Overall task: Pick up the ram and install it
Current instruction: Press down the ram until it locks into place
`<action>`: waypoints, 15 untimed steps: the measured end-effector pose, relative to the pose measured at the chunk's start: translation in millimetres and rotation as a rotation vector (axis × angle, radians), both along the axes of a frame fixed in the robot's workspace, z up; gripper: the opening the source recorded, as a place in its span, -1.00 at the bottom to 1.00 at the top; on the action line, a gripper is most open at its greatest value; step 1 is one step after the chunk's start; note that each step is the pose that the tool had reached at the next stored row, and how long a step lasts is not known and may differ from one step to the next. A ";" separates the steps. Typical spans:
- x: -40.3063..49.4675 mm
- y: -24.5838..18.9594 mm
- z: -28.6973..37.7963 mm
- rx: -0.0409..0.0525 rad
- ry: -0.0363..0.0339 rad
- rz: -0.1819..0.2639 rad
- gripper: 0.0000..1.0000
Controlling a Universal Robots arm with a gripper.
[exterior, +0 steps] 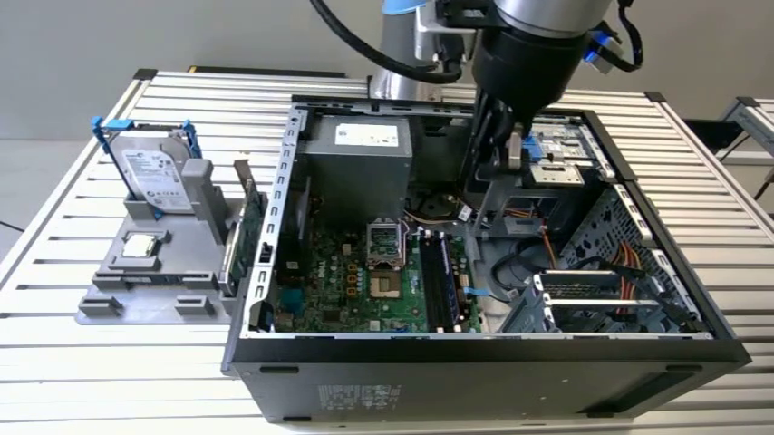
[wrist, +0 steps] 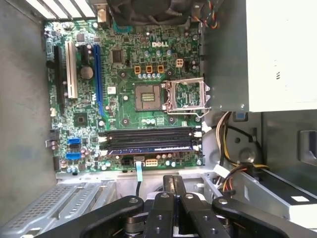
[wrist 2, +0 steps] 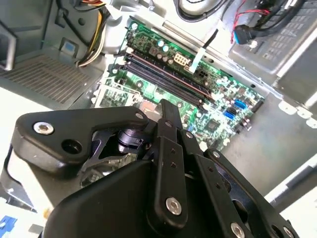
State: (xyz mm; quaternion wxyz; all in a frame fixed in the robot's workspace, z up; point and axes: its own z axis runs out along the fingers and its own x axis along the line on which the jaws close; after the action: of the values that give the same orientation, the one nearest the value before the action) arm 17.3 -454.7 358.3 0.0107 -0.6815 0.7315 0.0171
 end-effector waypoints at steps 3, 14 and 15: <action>0.0 0.0 11.4 0.0000 0.0000 0.000 -1.00; 0.0 0.0 41.9 0.0002 -0.0002 0.000 -1.00; 0.1 0.0 41.9 0.0002 -0.0004 0.000 -1.00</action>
State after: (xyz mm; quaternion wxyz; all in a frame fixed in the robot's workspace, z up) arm 17.3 -454.7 400.2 0.0110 -0.6816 0.7315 0.0170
